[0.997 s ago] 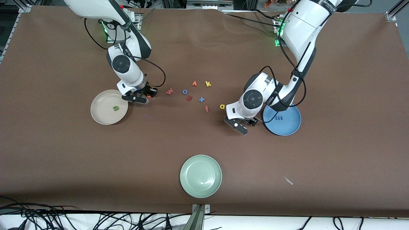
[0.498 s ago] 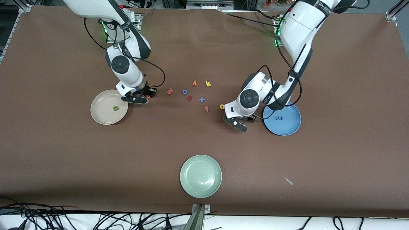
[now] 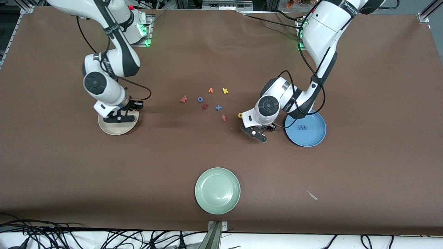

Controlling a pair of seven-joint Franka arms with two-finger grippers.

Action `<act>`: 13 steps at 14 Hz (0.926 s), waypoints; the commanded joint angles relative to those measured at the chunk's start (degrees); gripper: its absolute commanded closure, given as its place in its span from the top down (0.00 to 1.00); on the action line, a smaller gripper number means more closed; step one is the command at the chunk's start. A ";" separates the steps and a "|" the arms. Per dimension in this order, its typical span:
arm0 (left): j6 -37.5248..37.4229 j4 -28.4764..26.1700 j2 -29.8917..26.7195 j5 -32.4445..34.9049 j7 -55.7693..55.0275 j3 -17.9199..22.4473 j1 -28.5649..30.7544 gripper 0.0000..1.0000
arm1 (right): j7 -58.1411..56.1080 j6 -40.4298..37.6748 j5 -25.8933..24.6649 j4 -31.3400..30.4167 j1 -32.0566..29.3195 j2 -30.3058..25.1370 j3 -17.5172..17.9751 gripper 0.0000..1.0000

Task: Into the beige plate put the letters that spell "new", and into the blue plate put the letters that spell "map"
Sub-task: 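Place the orange letter in the white plate while the left gripper grasps the teal letter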

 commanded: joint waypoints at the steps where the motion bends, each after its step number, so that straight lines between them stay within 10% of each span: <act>1: 0.57 0.14 0.17 0.35 -0.70 0.17 -0.18 0.26 | -6.71 -1.30 0.42 1.02 -0.42 0.73 -1.30 0.90; 5: 0.40 0.23 -0.10 0.35 -0.61 0.17 0.08 0.21 | -5.70 -7.41 1.12 6.11 -0.69 1.88 -0.43 1.00; 13: -11.11 1.11 -7.56 0.35 12.88 0.43 7.71 0.25 | 21.35 -2.55 5.69 5.00 -0.25 1.79 13.09 1.00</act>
